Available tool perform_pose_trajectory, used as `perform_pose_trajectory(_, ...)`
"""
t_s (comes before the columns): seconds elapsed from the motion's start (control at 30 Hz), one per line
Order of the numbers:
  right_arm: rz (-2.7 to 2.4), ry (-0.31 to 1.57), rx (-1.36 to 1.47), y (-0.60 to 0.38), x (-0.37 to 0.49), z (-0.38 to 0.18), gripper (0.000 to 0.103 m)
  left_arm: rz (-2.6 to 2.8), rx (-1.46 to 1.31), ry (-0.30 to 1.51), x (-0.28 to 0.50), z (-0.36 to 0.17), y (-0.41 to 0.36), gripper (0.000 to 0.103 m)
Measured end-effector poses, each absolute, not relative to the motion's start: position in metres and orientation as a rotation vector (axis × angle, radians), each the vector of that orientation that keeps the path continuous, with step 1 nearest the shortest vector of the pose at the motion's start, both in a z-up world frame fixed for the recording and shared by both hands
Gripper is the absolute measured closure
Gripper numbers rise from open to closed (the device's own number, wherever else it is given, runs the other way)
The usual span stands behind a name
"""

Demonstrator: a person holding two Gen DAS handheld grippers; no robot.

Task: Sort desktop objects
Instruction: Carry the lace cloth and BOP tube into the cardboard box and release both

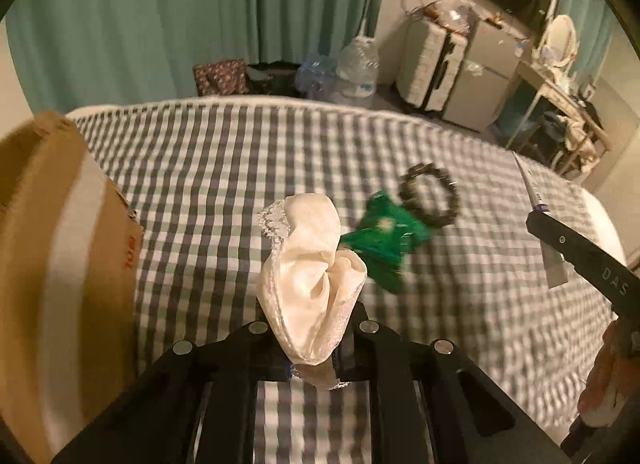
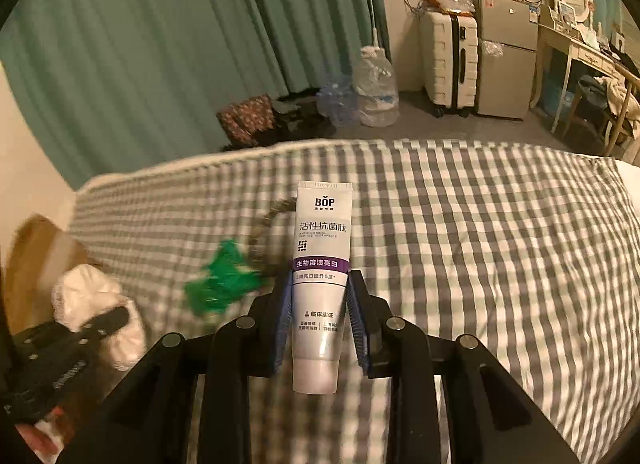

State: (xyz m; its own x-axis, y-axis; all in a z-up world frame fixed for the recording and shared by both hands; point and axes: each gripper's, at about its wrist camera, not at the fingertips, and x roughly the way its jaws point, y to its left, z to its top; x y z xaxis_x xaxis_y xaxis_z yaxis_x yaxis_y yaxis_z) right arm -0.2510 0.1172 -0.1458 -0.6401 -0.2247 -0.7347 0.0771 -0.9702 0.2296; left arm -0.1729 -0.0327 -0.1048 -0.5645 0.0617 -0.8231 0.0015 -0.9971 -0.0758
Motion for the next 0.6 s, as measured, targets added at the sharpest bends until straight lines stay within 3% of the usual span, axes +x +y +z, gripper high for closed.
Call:
perform_pose_trajectory(0.33,-2.716,-0.228,1.030,0.081,-0.154,-0.053,0.076,2.826,-1.175,-0.157,-0.128,-0.001,-0.034,0.090)
perform_pose_trajectory(0.6,-2.683,-0.087,0.845,0.027,-0.090,0.022,0.076,2.914,-1.010,-0.216,-0.091,0.060,-0.070,0.090)
